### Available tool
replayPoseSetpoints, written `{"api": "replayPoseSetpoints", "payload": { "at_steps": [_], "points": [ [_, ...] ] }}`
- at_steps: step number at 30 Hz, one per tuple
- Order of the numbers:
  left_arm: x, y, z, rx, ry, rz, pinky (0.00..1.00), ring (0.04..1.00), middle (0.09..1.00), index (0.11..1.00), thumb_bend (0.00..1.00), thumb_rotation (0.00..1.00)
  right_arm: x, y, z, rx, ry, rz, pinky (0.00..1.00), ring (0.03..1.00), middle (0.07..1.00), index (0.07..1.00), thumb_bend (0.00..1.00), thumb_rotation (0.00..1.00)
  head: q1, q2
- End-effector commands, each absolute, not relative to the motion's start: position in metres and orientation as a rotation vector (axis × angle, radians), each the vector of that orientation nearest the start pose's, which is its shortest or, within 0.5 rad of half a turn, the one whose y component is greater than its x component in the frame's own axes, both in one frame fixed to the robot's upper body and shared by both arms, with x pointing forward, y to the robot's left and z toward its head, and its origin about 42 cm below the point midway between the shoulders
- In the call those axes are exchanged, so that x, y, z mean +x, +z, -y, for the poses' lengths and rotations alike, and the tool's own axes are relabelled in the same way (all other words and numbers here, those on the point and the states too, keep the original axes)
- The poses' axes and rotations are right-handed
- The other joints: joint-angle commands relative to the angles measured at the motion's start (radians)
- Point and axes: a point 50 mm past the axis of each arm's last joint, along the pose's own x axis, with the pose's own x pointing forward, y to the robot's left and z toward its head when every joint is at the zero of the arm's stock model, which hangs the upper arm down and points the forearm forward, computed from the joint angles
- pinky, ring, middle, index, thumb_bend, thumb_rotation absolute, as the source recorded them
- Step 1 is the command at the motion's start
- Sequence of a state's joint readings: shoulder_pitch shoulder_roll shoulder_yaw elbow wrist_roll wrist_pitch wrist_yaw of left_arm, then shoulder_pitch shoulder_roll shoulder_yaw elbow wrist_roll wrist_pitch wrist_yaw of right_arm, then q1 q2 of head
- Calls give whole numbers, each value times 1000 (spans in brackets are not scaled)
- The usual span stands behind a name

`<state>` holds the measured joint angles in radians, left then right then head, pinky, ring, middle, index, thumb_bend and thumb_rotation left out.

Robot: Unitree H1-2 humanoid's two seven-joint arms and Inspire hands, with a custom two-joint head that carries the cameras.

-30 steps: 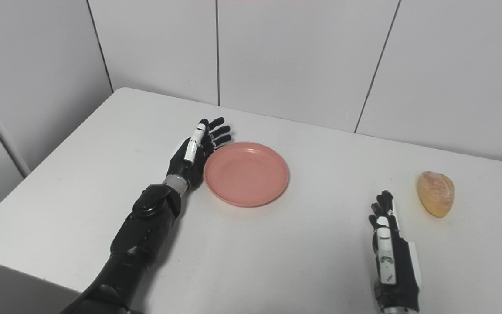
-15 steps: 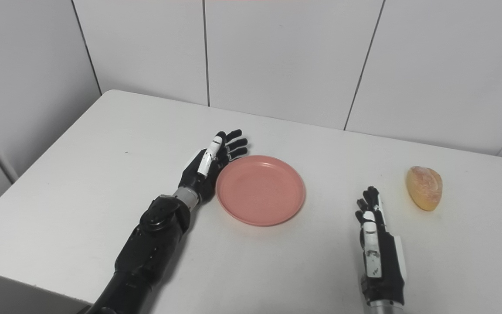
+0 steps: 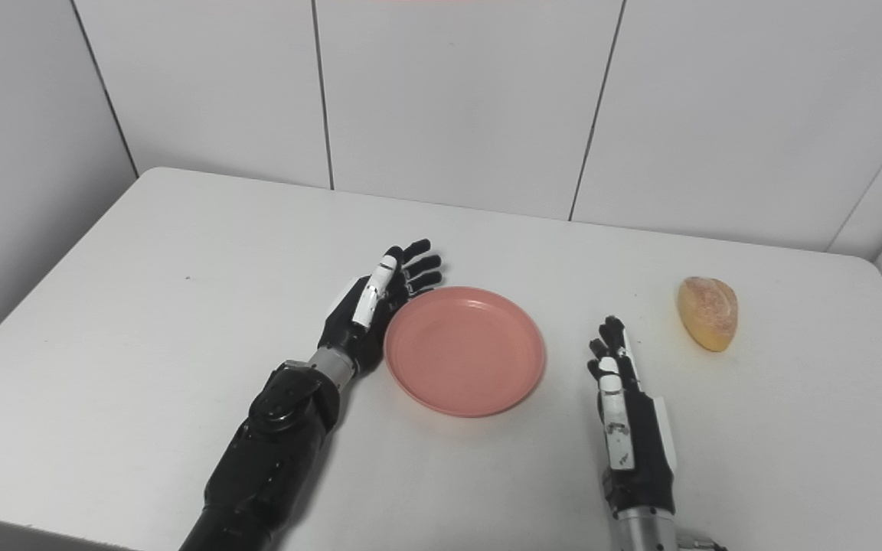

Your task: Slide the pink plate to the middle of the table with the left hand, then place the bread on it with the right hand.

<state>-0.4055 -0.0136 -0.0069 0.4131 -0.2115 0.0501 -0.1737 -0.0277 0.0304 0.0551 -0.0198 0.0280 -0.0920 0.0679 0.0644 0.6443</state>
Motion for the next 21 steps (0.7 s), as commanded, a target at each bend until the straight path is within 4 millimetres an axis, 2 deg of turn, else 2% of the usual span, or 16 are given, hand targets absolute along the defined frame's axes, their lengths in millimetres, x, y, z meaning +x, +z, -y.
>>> {"api": "replayPoseSetpoints", "payload": {
  "at_steps": [1,8,12,21],
  "points": [
    [400,103,-155,-192,-300,-109,887,880,885,873,345,1000,284,105,173,75,124,89,977,970,985,981,225,1000,-3,2],
    [397,98,-154,-169,-320,-109,889,883,887,876,343,1000,285,107,171,75,119,90,972,965,983,976,207,1000,-21,8],
    [395,96,-152,-164,-329,-117,896,885,886,874,339,1000,285,106,171,80,119,90,985,969,986,983,233,1000,-28,10],
    [393,95,-153,-151,-339,-116,900,894,894,883,336,1000,284,117,171,85,98,118,983,964,975,973,244,1000,-77,17]
  ]
}}
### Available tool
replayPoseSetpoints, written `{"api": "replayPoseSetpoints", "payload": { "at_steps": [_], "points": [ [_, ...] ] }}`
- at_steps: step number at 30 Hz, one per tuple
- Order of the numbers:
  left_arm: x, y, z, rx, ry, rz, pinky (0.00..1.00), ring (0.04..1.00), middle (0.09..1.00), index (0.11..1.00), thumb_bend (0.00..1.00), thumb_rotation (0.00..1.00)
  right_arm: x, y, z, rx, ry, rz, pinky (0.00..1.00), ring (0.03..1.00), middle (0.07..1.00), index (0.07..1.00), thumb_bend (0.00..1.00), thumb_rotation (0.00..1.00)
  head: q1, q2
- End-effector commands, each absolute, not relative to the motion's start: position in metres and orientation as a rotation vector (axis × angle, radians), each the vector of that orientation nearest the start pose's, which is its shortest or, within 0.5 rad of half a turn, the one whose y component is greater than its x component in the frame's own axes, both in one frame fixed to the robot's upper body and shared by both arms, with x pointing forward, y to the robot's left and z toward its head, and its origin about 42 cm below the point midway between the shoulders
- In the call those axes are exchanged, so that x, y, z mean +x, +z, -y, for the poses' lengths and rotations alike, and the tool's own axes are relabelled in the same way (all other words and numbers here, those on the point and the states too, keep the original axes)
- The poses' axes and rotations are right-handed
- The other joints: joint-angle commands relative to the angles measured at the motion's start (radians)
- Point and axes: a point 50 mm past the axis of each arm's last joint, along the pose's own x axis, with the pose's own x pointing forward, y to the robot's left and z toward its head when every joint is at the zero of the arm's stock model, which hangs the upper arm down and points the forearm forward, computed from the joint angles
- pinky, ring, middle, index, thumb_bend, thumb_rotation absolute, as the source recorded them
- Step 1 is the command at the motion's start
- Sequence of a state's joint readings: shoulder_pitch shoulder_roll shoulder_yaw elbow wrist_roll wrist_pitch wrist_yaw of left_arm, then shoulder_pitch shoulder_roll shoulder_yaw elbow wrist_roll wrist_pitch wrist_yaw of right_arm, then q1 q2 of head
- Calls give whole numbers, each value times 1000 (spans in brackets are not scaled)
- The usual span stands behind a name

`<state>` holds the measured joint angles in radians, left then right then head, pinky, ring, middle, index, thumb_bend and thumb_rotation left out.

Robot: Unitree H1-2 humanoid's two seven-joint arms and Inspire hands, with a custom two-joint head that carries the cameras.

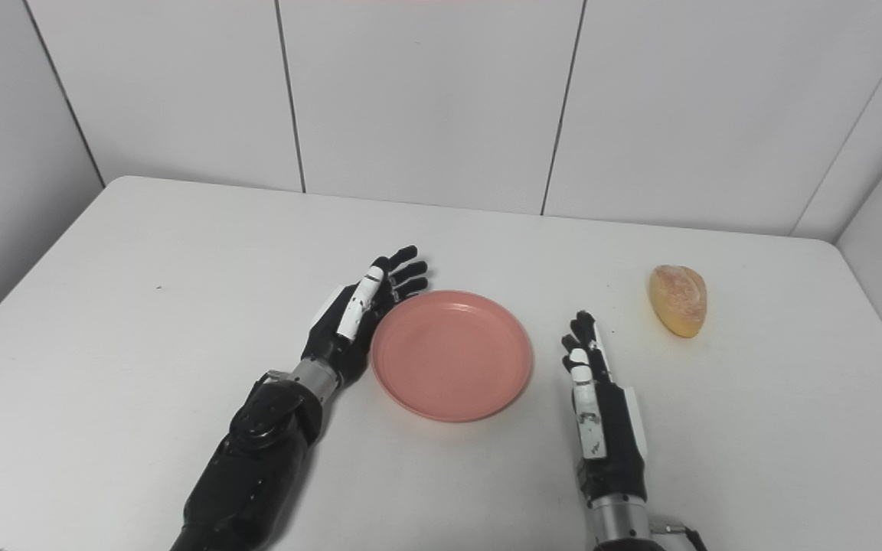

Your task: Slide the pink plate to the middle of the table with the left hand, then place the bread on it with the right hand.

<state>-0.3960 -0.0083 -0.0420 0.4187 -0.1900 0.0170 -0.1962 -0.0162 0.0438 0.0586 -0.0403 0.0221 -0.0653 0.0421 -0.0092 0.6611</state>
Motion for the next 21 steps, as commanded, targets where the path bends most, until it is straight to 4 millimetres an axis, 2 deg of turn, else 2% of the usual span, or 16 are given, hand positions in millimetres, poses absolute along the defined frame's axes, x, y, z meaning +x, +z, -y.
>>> {"api": "replayPoseSetpoints", "payload": {
  "at_steps": [1,8,11,16,21],
  "points": [
    [393,95,-153,-154,-337,-117,901,894,894,883,336,1000,284,119,172,89,95,121,984,964,975,973,243,1000,-16,2],
    [392,95,-155,-156,-330,-119,893,894,895,887,335,1000,284,142,177,63,63,178,966,956,964,964,239,1000,-67,4],
    [391,94,-156,-167,-319,-128,888,888,889,881,335,1000,285,155,183,-9,42,218,942,944,956,956,258,1000,-101,6],
    [388,93,-154,-171,-319,-133,880,880,881,876,337,1000,290,179,198,-125,10,319,931,939,950,953,305,1000,-139,3],
    [387,91,-153,-171,-331,-132,885,882,886,882,343,1000,300,202,211,-249,-46,387,899,915,924,934,404,1000,-168,-6]
  ]
}}
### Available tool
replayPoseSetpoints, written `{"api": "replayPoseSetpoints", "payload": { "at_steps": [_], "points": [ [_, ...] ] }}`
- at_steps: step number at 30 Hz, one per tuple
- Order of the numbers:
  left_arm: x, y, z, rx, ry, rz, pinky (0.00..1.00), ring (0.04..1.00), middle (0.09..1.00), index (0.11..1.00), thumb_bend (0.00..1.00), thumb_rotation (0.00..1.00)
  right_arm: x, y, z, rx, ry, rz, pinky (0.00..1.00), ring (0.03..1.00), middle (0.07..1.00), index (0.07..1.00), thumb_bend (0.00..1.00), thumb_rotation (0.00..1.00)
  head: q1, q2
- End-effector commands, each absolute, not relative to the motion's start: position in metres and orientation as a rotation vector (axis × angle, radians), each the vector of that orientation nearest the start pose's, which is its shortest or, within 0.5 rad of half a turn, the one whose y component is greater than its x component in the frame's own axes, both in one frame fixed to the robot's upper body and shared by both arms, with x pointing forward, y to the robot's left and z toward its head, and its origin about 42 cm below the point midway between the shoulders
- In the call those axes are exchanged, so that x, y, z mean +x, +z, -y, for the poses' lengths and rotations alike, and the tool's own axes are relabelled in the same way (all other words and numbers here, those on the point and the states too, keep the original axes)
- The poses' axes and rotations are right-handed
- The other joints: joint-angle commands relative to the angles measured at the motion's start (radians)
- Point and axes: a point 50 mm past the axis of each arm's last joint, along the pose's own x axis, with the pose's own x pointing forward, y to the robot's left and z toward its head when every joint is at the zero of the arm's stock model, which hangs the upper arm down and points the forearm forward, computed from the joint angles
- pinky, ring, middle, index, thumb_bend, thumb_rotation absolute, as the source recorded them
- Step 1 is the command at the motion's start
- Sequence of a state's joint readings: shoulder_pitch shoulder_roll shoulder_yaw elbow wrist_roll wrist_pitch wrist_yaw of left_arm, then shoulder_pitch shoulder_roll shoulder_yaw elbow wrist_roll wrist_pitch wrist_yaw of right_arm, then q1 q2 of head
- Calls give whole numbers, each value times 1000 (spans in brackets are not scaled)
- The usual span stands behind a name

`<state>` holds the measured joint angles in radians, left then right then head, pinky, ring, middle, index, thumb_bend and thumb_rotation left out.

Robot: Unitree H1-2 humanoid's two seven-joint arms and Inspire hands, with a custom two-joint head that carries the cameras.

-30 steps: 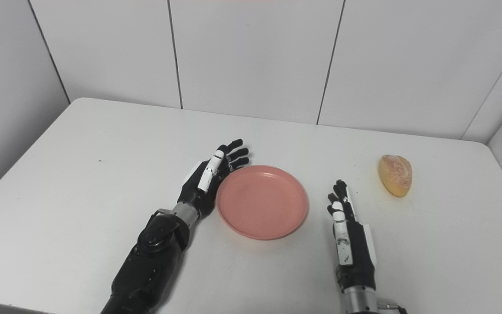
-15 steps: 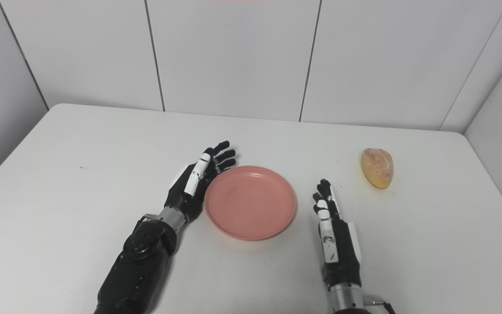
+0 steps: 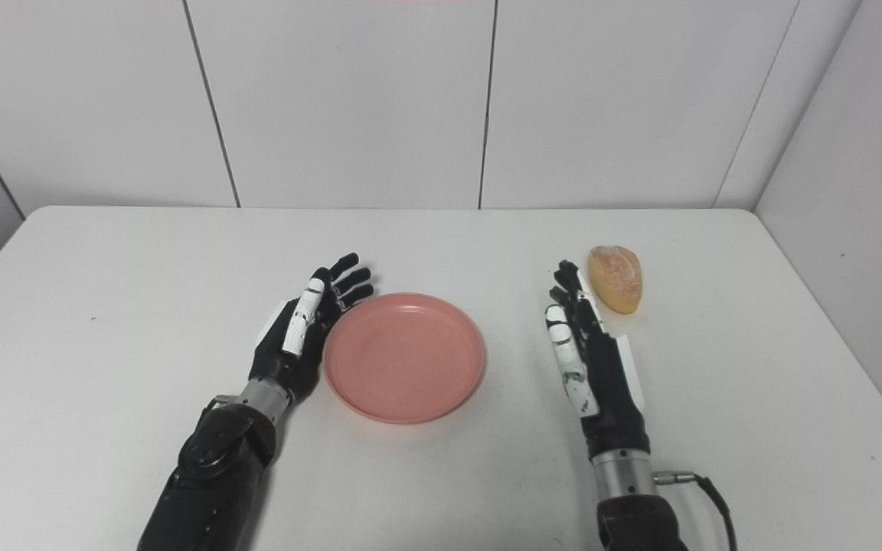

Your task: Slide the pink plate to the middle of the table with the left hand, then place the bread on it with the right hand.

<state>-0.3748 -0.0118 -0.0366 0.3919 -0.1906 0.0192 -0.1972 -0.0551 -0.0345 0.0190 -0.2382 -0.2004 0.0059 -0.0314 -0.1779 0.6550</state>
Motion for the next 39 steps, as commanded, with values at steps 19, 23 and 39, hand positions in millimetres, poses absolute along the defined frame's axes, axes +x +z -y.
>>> {"api": "replayPoseSetpoints", "payload": {
  "at_steps": [19,23,39],
  "points": [
    [386,90,-165,-177,-335,-141,897,885,887,879,313,1000,354,259,245,-577,-259,417,802,864,874,871,604,1000,-137,-39],
    [386,89,-166,-176,-330,-147,890,881,884,877,314,1000,363,266,250,-613,-280,358,816,873,882,879,676,997,-147,-44],
    [386,90,-168,-174,-330,-151,886,879,881,872,319,1000,417,278,275,-847,-391,138,679,821,894,923,930,719,-159,-35]
  ]
}}
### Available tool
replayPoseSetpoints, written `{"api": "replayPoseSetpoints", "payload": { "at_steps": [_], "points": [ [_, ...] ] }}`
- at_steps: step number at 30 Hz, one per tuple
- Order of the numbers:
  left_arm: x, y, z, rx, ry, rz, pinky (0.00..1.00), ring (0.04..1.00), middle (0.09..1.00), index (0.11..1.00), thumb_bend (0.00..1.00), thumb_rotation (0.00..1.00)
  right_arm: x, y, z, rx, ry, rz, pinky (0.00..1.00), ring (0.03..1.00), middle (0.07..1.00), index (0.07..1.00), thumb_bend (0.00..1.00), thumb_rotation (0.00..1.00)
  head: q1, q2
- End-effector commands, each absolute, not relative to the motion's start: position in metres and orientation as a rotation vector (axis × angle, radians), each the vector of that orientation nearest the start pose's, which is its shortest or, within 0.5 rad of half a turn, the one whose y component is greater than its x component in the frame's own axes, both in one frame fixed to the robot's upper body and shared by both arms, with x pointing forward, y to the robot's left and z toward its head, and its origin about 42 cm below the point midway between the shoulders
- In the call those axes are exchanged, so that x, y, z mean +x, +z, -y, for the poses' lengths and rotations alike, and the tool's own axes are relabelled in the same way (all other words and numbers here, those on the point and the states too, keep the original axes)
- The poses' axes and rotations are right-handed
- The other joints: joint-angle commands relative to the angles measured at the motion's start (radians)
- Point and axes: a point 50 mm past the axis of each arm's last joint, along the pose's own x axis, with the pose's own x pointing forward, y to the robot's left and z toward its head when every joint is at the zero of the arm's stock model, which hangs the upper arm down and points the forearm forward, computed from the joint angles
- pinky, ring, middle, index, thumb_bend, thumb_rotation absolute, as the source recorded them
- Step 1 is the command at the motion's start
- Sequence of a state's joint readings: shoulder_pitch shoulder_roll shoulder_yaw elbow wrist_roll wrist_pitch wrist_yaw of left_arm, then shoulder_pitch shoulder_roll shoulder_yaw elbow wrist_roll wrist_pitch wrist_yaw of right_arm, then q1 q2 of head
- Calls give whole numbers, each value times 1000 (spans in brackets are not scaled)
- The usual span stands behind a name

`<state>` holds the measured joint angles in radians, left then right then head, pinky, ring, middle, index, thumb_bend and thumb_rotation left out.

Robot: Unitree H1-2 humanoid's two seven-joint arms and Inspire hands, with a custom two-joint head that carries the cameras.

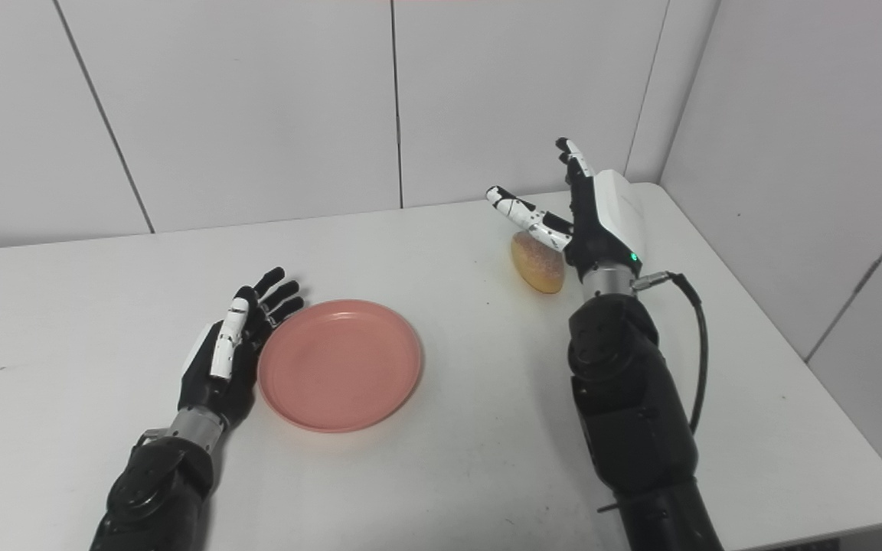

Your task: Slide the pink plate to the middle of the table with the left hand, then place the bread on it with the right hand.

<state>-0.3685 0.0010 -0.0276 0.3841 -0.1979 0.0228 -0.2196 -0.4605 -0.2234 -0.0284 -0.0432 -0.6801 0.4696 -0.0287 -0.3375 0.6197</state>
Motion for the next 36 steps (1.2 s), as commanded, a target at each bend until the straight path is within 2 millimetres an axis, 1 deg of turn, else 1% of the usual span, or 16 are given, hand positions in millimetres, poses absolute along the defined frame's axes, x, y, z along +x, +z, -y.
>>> {"api": "replayPoseSetpoints", "payload": {
  "at_steps": [1,3,4,6,8,9,11,13,15,18,20,23,28,30,32,36],
  "points": [
    [385,90,-168,-173,-330,-151,886,881,883,873,319,1000,421,276,275,-863,-395,120,682,824,898,927,937,701,-1,1],
    [385,91,-169,-175,-331,-152,888,882,883,873,321,1000,426,275,275,-886,-396,91,671,832,920,943,969,674,-5,3],
    [385,91,-169,-174,-330,-154,888,881,883,873,321,1000,429,273,274,-902,-394,68,648,831,929,953,981,661,-8,5],
    [385,91,-170,-172,-330,-156,888,881,883,873,320,1000,436,271,273,-926,-389,33,635,830,933,958,987,654,-10,7],
    [385,90,-171,-171,-332,-157,884,879,882,871,326,1000,441,268,272,-942,-386,4,643,842,932,960,988,621,-11,9],
    [385,90,-172,-173,-332,-157,888,882,885,874,325,1000,444,267,271,-949,-384,-11,675,863,937,965,984,616,-11,10],
    [385,90,-172,-173,-333,-157,892,883,886,875,330,1000,449,264,270,-953,-385,-31,700,883,944,967,980,598,-10,13],
    [385,90,-173,-175,-333,-157,892,883,886,876,331,1000,454,260,268,-954,-387,-44,703,887,946,968,979,593,-9,13],
    [385,90,-172,-176,-331,-159,890,881,882,873,333,1000,459,256,267,-955,-388,-57,681,869,933,953,984,594,-9,13],
    [385,91,-173,-178,-330,-158,891,880,881,871,333,1000,464,250,265,-964,-386,-75,686,861,915,942,989,601,-10,14],
    [385,90,-174,-179,-331,-156,888,879,880,871,329,1000,468,247,265,-973,-380,-89,701,866,912,939,989,610,-9,17],
    [384,90,-174,-176,-334,-154,888,880,883,873,329,1000,474,241,265,-968,-362,-113,757,892,926,942,988,615,-9,19],
    [383,92,-174,-163,-337,-149,890,882,883,872,328,1000,478,235,266,-965,-339,-143,786,900,925,927,984,620,-7,25],
    [383,92,-174,-162,-336,-149,890,882,884,872,328,1000,479,233,267,-973,-337,-153,786,897,919,921,977,610,-7,27],
    [383,93,-174,-160,-334,-150,889,880,881,869,328,1000,480,231,267,-976,-335,-161,763,873,897,907,966,613,-8,28],
    [383,93,-174,-149,-336,-147,886,876,877,868,334,1000,482,228,269,-973,-333,-173,781,882,902,911,968,603,-3,29]
  ]
}}
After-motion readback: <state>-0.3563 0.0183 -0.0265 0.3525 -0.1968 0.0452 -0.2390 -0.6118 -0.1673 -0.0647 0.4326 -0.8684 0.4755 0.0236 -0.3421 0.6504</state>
